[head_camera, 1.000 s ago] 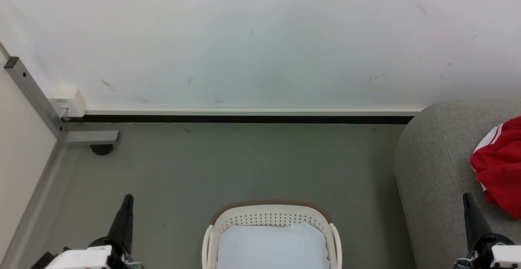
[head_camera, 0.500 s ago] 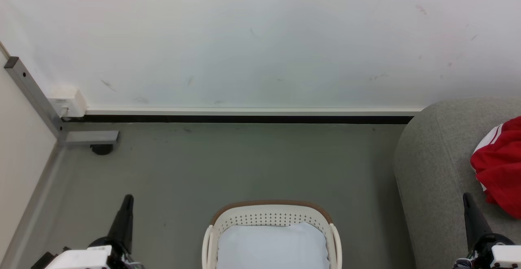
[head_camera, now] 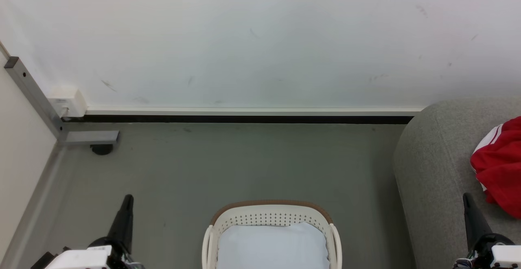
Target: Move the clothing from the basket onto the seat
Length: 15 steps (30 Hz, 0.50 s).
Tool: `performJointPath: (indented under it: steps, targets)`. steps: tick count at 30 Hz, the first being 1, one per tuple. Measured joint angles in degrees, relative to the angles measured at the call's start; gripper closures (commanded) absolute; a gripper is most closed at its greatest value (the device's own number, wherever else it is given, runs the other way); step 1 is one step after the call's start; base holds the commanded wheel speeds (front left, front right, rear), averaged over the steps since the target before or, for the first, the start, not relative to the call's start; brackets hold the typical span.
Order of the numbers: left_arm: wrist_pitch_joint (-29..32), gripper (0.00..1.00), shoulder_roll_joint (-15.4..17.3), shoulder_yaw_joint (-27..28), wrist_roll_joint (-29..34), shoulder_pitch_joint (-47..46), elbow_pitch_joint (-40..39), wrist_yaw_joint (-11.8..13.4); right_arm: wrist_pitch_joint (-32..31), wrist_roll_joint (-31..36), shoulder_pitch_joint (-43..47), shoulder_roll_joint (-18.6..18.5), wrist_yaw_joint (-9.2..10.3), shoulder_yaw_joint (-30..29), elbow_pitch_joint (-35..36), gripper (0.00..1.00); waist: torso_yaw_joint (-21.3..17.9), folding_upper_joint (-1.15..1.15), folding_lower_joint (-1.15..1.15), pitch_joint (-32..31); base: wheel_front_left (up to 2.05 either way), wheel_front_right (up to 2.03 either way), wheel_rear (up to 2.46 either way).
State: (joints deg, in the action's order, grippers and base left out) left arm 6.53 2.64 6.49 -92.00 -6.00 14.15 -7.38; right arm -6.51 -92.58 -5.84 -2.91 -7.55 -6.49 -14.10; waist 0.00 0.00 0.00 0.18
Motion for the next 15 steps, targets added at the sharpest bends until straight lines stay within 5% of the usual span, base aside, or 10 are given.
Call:
performJointPath:
  steps: [15]
  targets:
    - [0.0,1.0,0.0,0.0,0.0,0.0,0.0,0.0,-0.01,0.01,0.0,0.01,0.0,-0.01,0.0,1.0,0.0,0.0,0.0,0.0,0.0,0.0,0.0]
